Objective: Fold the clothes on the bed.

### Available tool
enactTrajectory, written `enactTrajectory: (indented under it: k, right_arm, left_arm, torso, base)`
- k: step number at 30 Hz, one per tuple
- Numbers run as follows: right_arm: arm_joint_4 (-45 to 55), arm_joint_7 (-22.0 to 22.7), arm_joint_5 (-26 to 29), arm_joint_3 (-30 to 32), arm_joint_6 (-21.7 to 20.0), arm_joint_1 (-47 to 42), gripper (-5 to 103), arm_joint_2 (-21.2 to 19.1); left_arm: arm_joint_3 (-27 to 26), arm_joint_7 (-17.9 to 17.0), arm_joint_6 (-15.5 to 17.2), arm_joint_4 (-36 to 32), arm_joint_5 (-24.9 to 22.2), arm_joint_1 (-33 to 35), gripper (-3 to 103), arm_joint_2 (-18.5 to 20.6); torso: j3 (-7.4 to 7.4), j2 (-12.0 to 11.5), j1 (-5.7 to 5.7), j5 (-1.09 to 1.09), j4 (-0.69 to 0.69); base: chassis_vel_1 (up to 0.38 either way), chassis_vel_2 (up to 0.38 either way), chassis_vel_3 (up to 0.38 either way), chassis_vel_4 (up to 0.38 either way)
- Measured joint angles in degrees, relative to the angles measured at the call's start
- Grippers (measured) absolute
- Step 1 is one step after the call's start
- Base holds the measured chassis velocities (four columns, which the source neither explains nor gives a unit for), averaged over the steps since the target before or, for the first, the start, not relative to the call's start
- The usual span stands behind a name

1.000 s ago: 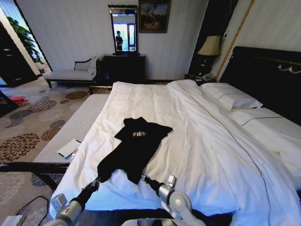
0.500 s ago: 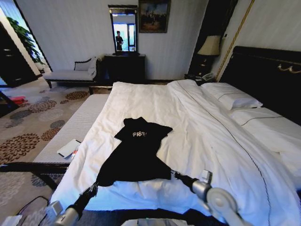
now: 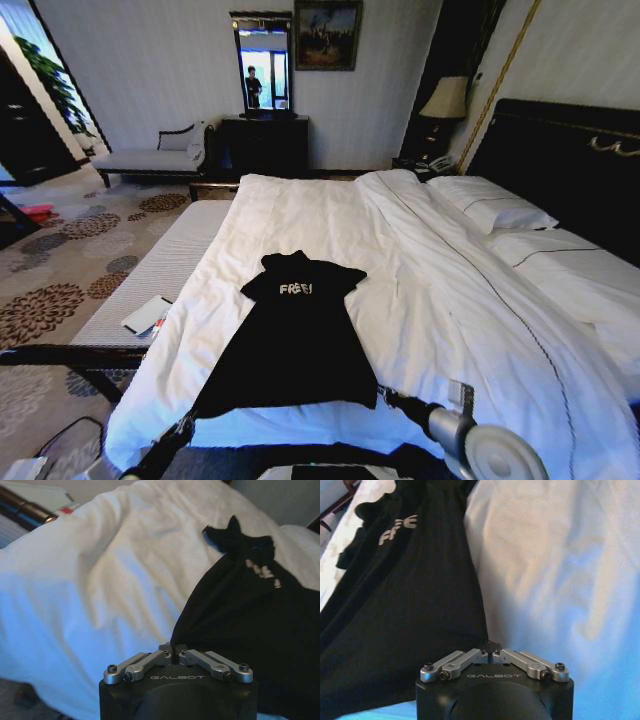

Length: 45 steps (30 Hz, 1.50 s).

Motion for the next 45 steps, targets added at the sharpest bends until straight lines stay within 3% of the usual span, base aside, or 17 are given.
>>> enactTrajectory:
  k: [11, 25, 26, 28, 30, 32, 33, 37, 39, 41, 42, 43, 45]
  right_arm:
    - [-0.1, -1.2, -5.1, -3.2, 0.4, -1.9, 0, 2.6]
    - [-2.3, -2.1, -9.0, -5.6, 1.7, -1.4, -3, 4.2]
    - [-2.6, -2.2, -9.7, -5.9, 2.0, -1.2, 2, 4.4]
    - [-2.7, -2.2, -9.9, -6.0, 2.1, -1.1, 2, 4.4]
    - [-2.7, -3.0, -10.0, -5.4, 2.5, -1.1, 13, 4.4]
    - [-2.3, -3.6, -9.6, -4.5, 2.6, -1.2, 19, 4.4]
    - [-1.5, -4.0, -9.4, -3.2, 2.8, -1.6, 24, 4.5]
    - [1.0, -5.0, -8.9, 1.2, 3.6, -2.7, 35, 3.9]
    - [1.2, -5.8, -8.8, 3.9, 5.0, -1.0, 46, 1.8]
    - [0.6, -6.2, -7.9, 4.8, 5.5, 0.9, 51, 0.2]
    - [-0.9, -6.4, -5.4, 5.6, 6.0, 4.5, 57, -2.2]
    - [-0.9, -6.4, -5.4, 5.6, 6.0, 4.5, 57, -2.2]
    - [-4.7, -6.8, -0.4, 5.2, 7.0, 12.2, 68, -6.3]
  left_arm:
    - [0.7, 0.3, -2.7, 3.0, 1.7, 1.8, 1, -0.1]
    - [4.1, -2.1, -1.3, 5.5, 5.6, -2.5, 1, -1.7]
    - [4.4, -2.6, -0.8, 5.4, 6.1, -3.2, 7, -2.1]
    - [4.6, -2.9, -0.4, 5.3, 6.4, -3.9, 12, -2.3]
    - [4.7, -4.0, 0.4, 4.4, 7.9, -5.5, 23, -2.8]
    - [4.7, -4.4, 0.5, 3.8, 8.8, -5.8, 23, -2.8]
    - [4.6, -4.6, 0.5, 3.1, 10.2, -5.7, 28, -2.8]
    - [3.7, -4.3, -1.5, 1.5, 15.5, -4.2, 45, -3.1]
    - [3.1, -4.1, -2.7, 0.5, 17.2, -3.8, 56, -4.1]
    - [2.9, -4.3, -2.8, 0.0, 17.2, -3.9, 56, -4.6]
    - [2.5, -4.7, -2.8, -0.9, 16.8, -4.3, 67, -5.3]
    - [2.5, -4.7, -2.8, -0.9, 16.8, -4.3, 67, -5.3]
    - [1.5, -5.2, -2.8, -1.9, 16.3, -5.6, 73, -5.7]
  torso:
    - [0.0, 0.0, 0.0, 0.0, 0.0]
    - [0.0, 0.0, 0.0, 0.01, 0.0]
    - [0.0, 0.0, 0.0, 0.01, 0.01]
    - [0.0, 0.0, 0.0, 0.01, 0.01]
    - [0.0, 0.0, 0.0, 0.01, 0.0]
    - [0.0, 0.0, 0.01, 0.01, -0.02]
    - [0.0, 0.0, 0.01, 0.01, 0.0]
    - [0.0, 0.0, 0.01, 0.01, -0.02]
    - [0.0, 0.0, 0.0, 0.0, -0.03]
    - [0.0, 0.0, 0.0, 0.0, -0.02]
    - [0.0, 0.0, 0.0, 0.01, 0.01]
    - [0.0, 0.0, 0.0, 0.01, 0.01]
    - [0.01, 0.0, 0.01, 0.04, -0.01]
  base:
    - [0.0, 0.0, 0.0, 0.0]
    - [0.0, 0.0, 0.0, 0.0]
    - [0.0, 0.0, 0.0, 0.0]
    - [0.0, 0.0, 0.0, 0.0]
    - [0.0, 0.0, 0.0, 0.0]
    - [0.0, 0.0, 0.0, 0.0]
    - [0.0, 0.0, 0.0, 0.0]
    - [0.0, 0.0, 0.0, 0.0]
    - [0.0, 0.0, 0.0, 0.0]
    - [0.0, 0.0, 0.0, 0.0]
    - [0.0, 0.0, 0.0, 0.0]
    - [0.0, 0.0, 0.0, 0.0]
    - [0.0, 0.0, 0.0, 0.0]
